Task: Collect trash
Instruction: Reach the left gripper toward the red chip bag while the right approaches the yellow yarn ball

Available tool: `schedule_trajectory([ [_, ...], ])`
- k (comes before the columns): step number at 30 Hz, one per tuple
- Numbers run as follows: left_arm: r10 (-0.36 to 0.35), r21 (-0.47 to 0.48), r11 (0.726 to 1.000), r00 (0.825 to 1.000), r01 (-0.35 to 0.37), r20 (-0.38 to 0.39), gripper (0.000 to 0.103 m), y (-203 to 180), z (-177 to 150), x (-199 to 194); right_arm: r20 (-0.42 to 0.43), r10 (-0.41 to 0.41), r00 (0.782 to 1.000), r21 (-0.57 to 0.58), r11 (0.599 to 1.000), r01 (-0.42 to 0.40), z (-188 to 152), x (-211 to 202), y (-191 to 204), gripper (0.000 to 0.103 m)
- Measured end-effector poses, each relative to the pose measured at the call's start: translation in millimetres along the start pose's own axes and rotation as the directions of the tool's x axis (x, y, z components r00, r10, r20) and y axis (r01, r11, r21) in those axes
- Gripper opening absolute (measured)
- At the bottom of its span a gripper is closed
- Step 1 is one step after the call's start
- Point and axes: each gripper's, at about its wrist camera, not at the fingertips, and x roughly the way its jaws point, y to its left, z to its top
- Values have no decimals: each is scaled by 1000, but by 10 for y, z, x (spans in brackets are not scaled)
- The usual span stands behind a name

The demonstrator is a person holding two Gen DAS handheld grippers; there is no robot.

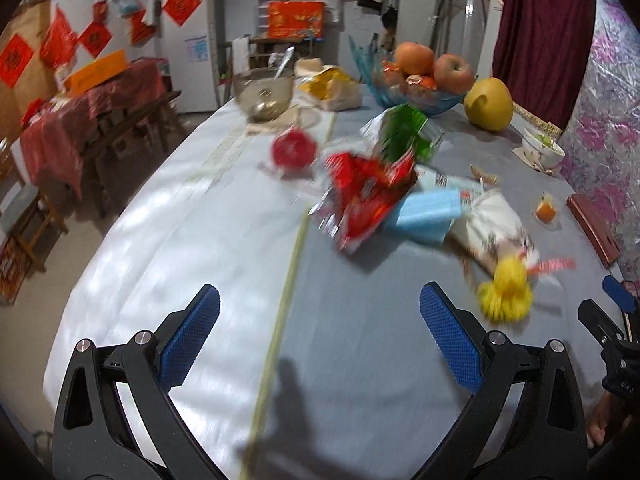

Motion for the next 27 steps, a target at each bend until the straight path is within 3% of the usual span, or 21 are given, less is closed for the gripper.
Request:
schedule_trajectory([
  [7,-80,36,996,996,79,38,96,-334,597,323,11,-1,1000,-3,1000,1,74,111,-59,97],
  [13,-8,58,998,1000,8,8,96,-502,847,767,36,-51,998,-80,995,54,32,74,100,97],
  [18,95,76,993,993,-90,-69,96,-269,673,992,41,-57,998,-94,994,60,32,68,119,97],
  [24,123,15,992,988,-122,-98,96,372,223,697,52,-65,996,-71,995,69,30,37,93,97],
  [27,96,-51,994,990,-101,-103,96,644,67,504,54,-73,996,-85,993,77,28,36,123,97],
])
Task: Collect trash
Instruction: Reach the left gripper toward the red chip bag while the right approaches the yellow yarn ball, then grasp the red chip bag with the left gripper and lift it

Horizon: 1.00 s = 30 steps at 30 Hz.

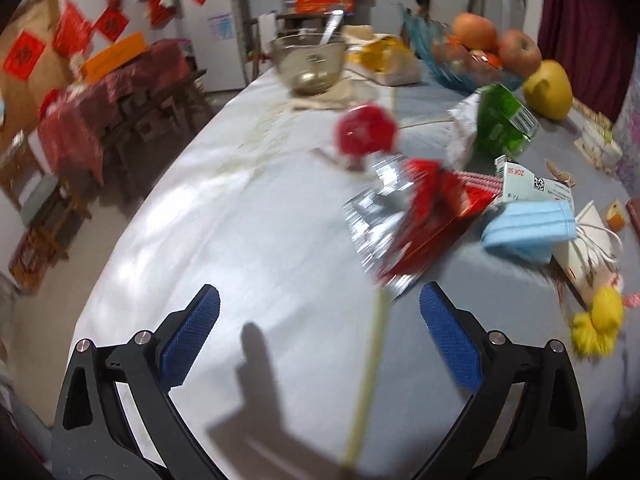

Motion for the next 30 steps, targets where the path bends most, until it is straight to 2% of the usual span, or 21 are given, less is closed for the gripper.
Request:
schedule_trajectory([
  [3,-54,-29,998,998,54,12,96,64,9,-129,-7,-1,1000,-12,1000,1,3,12,15,97],
  [5,-78,-17,997,996,79,35,96,-24,110,-199,-16,-2,1000,-10,1000,2,7,27,11,97],
  [8,-110,93,990,990,102,87,96,-338,275,-247,-23,7,1000,1,1000,-7,3,35,-5,97],
  [9,-97,157,984,990,80,104,96,-489,338,-207,-25,11,1000,4,1000,-11,3,38,-11,97],
  [11,-49,220,975,990,19,132,96,-685,425,-93,-26,16,1000,7,1000,-16,1,38,-12,97],
  [14,-31,258,966,988,-9,151,96,-791,532,115,-27,22,999,2,1000,-22,4,37,-1,97],
  [15,-52,257,966,988,13,145,96,-779,565,179,-27,23,999,-1,1000,-23,2,37,2,97],
  [17,-148,246,960,987,131,54,96,-725,605,362,-26,24,999,-5,1000,-24,1,37,6,97],
  [19,-207,233,951,978,203,-8,95,-660,557,422,-24,28,999,-4,1000,-28,1,33,4,97],
  [23,-357,201,908,931,366,-83,95,-543,324,286,-21,35,999,-4,999,-35,5,27,-1,97],
  [24,-413,187,886,905,425,-104,95,-510,252,200,-19,34,999,-6,999,-34,3,20,4,97],
  [25,-437,184,873,892,451,-113,95,-512,208,140,-17,34,999,-8,999,-34,5,20,6,97],
  [26,-449,186,867,887,462,-109,95,-502,153,48,-17,35,999,-12,999,-35,6,19,11,97],
  [30,-432,196,880,901,432,-41,96,-441,34,-226,-14,36,999,-15,999,-36,2,13,22,97],
])
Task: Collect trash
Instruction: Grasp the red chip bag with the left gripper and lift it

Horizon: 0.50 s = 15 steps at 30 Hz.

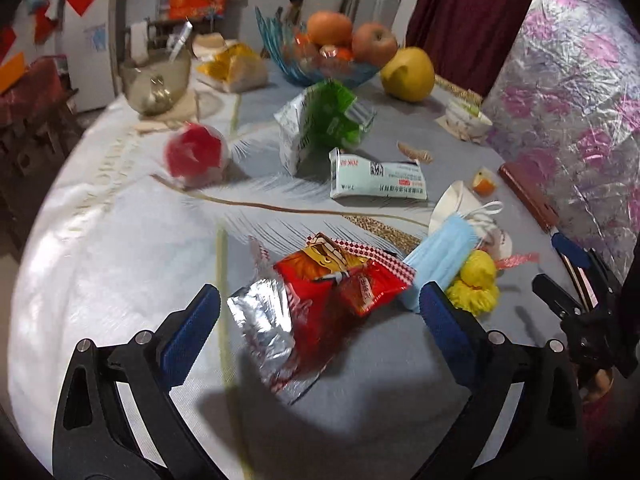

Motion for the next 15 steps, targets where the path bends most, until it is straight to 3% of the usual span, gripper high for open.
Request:
schedule_trajectory([
  [3,7,33,999,1000,-7,0,96,-89,-3,45,5,-3,1000,0,1000,3,-2,-8,2,97],
  [10,116,124,986,993,-113,-17,96,-217,-79,315,7,-1,1000,4,1000,1,-4,-9,-3,97],
  [15,146,125,981,989,-147,18,70,-239,-102,284,12,2,1000,4,1000,-2,-11,-20,-4,97],
])
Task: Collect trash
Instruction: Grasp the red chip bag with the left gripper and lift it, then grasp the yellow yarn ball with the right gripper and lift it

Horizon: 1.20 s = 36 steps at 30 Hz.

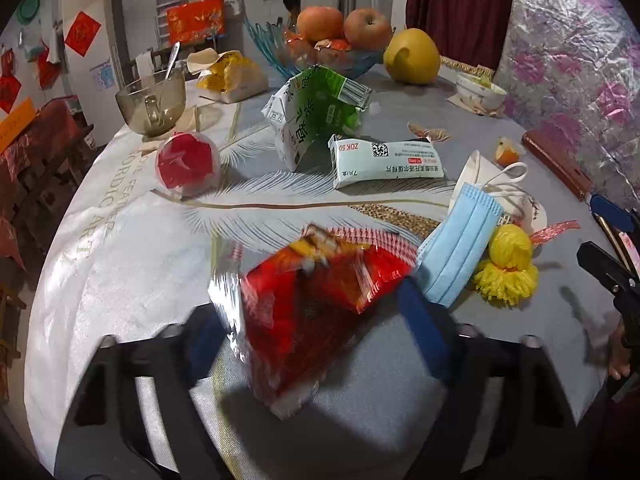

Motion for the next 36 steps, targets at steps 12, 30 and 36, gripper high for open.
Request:
schedule_trajectory([
  [12,25,-139,990,980,3,200,55,138,-190,-485,47,14,999,-47,999,-12,-12,-81,61,97],
  [30,5,-235,971,977,46,213,57,121,-632,-785,-64,290,955,-26,956,-292,-20,-21,176,62],
  [36,15,-242,970,974,41,225,57,165,-696,-912,-179,237,955,-57,966,-250,40,217,503,61],
])
